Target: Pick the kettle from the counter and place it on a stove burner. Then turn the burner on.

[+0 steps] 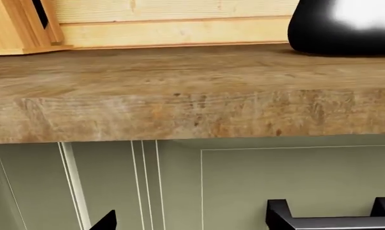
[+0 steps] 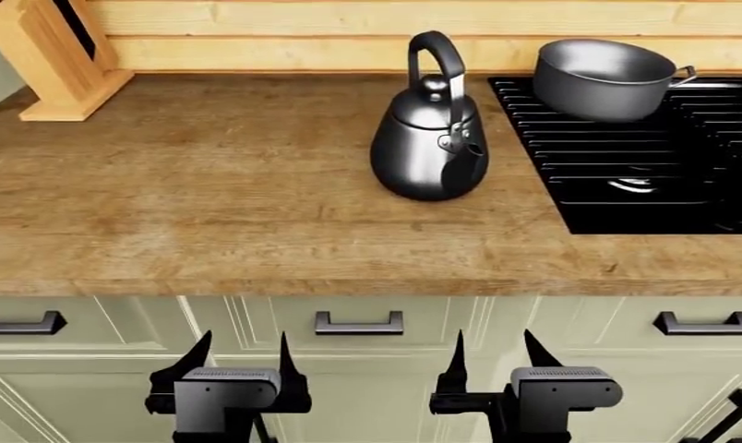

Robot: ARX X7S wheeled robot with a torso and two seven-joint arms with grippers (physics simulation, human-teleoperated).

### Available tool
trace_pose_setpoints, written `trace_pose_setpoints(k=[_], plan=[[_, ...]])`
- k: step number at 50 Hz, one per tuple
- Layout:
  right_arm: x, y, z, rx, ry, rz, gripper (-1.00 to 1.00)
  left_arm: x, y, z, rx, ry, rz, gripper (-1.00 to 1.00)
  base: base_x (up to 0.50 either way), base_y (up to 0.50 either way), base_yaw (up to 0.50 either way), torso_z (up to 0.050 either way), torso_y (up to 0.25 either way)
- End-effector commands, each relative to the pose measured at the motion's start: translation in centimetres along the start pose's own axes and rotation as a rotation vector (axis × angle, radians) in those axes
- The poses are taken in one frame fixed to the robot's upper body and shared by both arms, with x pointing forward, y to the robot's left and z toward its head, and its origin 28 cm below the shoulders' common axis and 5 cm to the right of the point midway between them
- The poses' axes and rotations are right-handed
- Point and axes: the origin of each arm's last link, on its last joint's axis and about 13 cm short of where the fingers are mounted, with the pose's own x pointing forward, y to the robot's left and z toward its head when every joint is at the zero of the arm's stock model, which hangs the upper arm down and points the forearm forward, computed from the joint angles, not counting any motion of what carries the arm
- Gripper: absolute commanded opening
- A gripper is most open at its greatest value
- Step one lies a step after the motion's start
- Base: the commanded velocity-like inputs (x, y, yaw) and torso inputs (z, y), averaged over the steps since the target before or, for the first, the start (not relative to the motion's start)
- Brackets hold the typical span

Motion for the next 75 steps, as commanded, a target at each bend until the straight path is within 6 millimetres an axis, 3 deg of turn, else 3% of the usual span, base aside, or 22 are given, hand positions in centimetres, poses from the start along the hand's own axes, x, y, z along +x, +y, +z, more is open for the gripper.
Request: trace_pose_setpoints(k=[1,28,41,47,55,57,65,69,75], plan=[[0.0,0.0,0.0,0.001,-0.001,0.0,1.0,0.0,0.0,0.0,0.001,-0.001,0.0,1.0,0.0,0.0,0.0,0.045,0.154],[-0.1,0.1,0.6,0.001,-0.021,0.006,1.0,-0.2,0.0,0.5,-0.018,-0.01,0.007,1.0,0.0,0.0,0.0,0.045,0.155],[-1.1,0.4,6.9,-0.061,-0.105,0.106,1.0,-1.0,0.6,5.6,-0.016,-0.072,0.001,1.0,0.0,0.0,0.0,0.004,0.012],[-1.0,0.1,9.6,-0.054,-0.1,0.141,1.0,-2.1,1.3,8.5,-0.102,-0.031,-0.122,1.0,0.0,0.0,0.0,0.0,0.0],[-0.5,-0.8,14.4,-0.02,-0.101,0.215,1.0,-1.9,1.8,12.0,0.026,-0.068,-0.223,1.0,0.0,0.0,0.0,0.0,0.0],[-0.3,-1.0,15.3,-0.011,-0.101,0.234,1.0,-1.8,1.9,12.4,-0.016,-0.051,-0.245,1.0,0.0,0.0,0.0,0.0,0.0],[0.4,-1.9,19.3,-0.011,-0.117,0.286,1.0,-0.2,2.9,18.1,-0.093,-0.098,-0.251,1.0,0.0,0.0,0.0,0.0,0.0],[0.7,-2.3,21.3,-0.007,-0.129,0.286,1.0,1.3,3.4,19.8,-0.187,-0.092,-0.259,1.0,0.0,0.0,0.0,0.0,0.0],[1.7,-2.8,23.4,-0.014,-0.12,0.267,1.0,2.9,3.7,22.2,-0.185,-0.117,-0.268,1.0,0.0,0.0,0.0,0.0,0.0]])
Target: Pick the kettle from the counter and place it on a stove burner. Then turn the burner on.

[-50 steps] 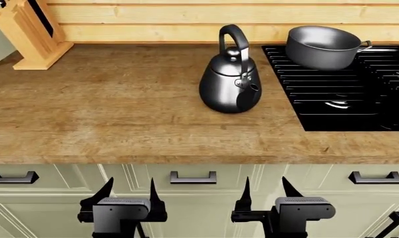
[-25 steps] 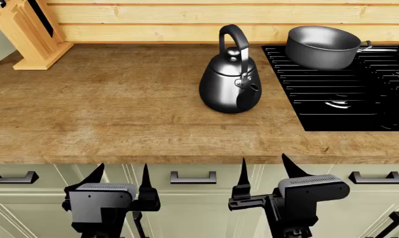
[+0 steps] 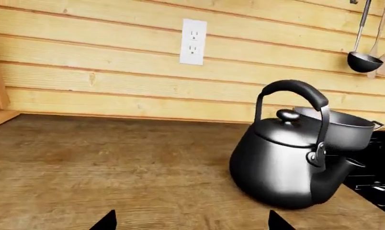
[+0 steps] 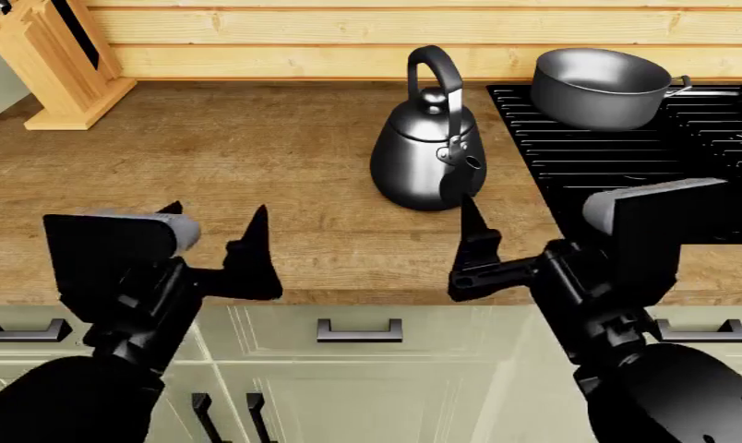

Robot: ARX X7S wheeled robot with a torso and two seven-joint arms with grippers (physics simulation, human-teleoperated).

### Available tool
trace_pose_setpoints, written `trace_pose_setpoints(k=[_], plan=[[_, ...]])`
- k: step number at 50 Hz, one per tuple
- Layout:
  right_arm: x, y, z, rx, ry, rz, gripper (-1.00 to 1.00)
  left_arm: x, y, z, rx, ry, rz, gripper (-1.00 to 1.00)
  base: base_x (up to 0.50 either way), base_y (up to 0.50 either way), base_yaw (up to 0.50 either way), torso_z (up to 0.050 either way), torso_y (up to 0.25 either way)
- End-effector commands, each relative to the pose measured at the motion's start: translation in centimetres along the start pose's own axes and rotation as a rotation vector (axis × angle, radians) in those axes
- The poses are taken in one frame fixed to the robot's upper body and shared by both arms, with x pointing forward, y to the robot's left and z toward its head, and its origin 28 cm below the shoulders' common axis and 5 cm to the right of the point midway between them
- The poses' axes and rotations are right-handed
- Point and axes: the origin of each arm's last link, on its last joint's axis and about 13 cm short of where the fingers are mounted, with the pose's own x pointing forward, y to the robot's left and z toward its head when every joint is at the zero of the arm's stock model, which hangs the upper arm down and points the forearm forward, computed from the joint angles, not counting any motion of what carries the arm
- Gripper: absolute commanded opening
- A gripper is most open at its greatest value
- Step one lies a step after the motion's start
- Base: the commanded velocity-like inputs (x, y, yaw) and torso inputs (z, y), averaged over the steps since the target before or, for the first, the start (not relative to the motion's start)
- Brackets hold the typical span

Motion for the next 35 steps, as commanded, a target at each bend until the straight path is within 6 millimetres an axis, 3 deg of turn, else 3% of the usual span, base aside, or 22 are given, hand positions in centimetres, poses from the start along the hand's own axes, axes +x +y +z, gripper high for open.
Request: trace_pose_setpoints(k=[1,7,24,35], plan=[[0.9,-0.9,4.4,-0.055,-0.013,0.038,1.0,2.2,0.3,5.1,-0.042,-0.042,-0.072,1.0,0.0,0.0,0.0,0.0,0.0],[1.9,-1.3,5.4,-0.031,-0.006,0.028,1.0,3.4,0.3,6.4,-0.064,-0.067,-0.077,1.0,0.0,0.0,0.0,0.0,0.0],[2.6,-0.6,7.5,-0.089,0.024,0.052,1.0,4.1,0.2,5.6,-0.046,0.006,-0.06,1.0,0.0,0.0,0.0,0.0,0.0],[2.5,-0.4,7.4,-0.07,0.036,0.07,1.0,4.0,0.3,5.5,-0.046,0.003,-0.06,1.0,0.06,0.0,0.0,0.0,0.0]])
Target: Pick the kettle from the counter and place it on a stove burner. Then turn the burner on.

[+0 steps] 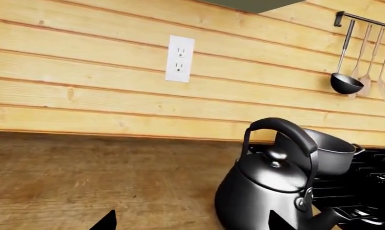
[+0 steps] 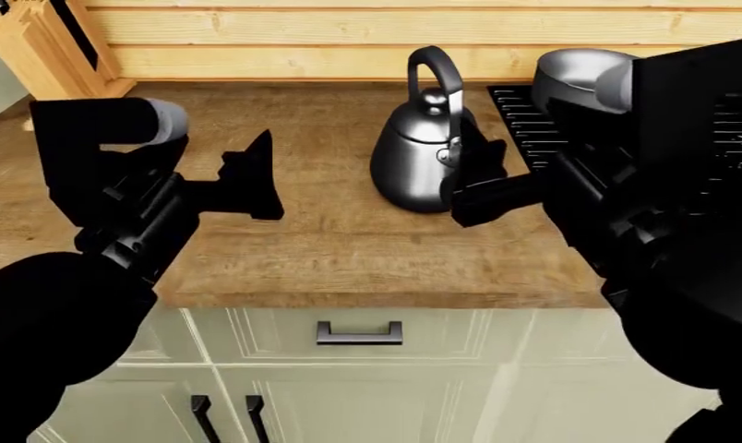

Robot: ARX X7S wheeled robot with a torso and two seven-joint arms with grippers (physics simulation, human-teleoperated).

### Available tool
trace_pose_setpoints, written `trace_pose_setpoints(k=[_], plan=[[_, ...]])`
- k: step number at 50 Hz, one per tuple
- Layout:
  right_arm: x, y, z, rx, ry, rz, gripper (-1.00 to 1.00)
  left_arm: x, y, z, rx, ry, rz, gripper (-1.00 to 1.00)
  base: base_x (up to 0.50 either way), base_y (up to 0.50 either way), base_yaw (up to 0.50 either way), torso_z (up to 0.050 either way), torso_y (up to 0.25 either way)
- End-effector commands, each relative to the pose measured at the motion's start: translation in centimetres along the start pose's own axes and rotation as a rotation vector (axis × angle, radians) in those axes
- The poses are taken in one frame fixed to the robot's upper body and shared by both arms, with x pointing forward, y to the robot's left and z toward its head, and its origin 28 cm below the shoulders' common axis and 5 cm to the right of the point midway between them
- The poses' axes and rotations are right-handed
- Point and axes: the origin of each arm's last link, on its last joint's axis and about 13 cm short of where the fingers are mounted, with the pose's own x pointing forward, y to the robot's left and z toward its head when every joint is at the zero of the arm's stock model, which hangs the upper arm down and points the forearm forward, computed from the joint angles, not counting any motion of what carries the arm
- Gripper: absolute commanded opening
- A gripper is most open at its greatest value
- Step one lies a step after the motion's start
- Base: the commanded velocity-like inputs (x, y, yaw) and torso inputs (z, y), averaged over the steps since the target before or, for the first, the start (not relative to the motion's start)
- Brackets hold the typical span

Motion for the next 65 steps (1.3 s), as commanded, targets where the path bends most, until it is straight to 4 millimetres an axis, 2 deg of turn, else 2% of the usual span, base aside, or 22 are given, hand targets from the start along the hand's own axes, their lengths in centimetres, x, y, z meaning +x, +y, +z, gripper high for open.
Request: trace_pose_setpoints(k=[1,65], plan=[[0.0,0.17,0.49,-0.001,0.01,0.018,1.0,0.15,0.06,0.1,0.0,0.002,-0.001,1.0,0.25,0.0,0.0,0.0,0.0],[-0.21,0.71,0.83,-0.03,0.028,0.062,1.0,0.18,0.31,-0.08,-0.005,-0.006,0.001,1.0,0.24,0.0,0.0,0.0,0.0]])
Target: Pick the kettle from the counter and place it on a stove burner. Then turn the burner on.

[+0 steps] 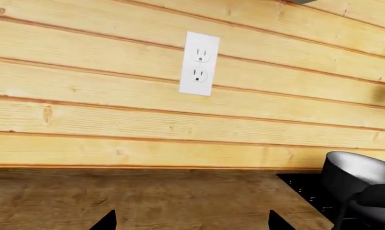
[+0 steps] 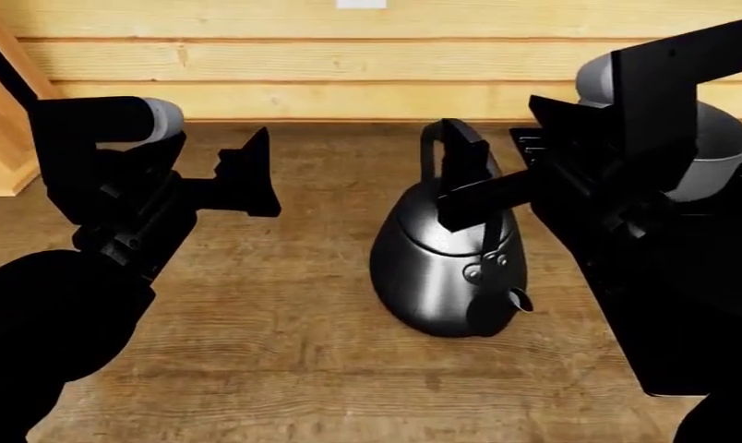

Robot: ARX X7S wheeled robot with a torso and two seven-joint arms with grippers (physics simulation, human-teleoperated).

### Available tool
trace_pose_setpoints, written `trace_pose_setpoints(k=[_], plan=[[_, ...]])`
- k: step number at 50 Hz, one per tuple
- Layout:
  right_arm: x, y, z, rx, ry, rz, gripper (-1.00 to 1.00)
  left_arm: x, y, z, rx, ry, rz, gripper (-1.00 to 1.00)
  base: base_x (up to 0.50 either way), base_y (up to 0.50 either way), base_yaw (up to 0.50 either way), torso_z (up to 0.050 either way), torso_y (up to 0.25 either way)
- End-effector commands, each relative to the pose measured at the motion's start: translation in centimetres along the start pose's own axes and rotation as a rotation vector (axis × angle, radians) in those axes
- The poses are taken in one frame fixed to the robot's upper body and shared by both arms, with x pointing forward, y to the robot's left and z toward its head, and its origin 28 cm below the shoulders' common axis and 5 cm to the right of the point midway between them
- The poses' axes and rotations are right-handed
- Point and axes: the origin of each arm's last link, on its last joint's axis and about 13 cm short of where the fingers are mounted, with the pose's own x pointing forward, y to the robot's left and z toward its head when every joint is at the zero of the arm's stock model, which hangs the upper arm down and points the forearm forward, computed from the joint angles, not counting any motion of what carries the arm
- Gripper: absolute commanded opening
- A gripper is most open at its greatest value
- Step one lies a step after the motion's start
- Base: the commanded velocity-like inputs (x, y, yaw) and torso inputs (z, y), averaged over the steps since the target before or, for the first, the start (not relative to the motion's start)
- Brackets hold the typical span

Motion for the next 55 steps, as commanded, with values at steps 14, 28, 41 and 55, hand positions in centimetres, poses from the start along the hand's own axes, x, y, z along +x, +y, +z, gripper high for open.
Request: trace_pose_setpoints(k=[14,28,41,55], plan=[[-0.4,0.3,0.3,-0.024,0.056,0.029,1.0,0.1,0.1,-0.2,-0.005,0.002,-0.003,1.0,0.0,0.0,0.0,0.0,0.0],[-0.6,0.3,0.2,-0.007,0.126,0.059,1.0,0.4,0.0,-0.5,-0.014,0.011,-0.008,1.0,0.0,0.0,0.0,0.0,0.0],[0.0,0.1,-0.1,0.01,0.16,0.05,1.0,0.4,0.1,-0.7,0.002,0.004,-0.001,1.0,0.0,0.0,0.0,0.0,0.0],[1.0,0.0,-0.4,0.011,0.185,0.048,1.0,0.7,0.4,-0.9,0.025,-0.001,0.008,1.0,0.0,0.0,0.0,0.0,0.0]])
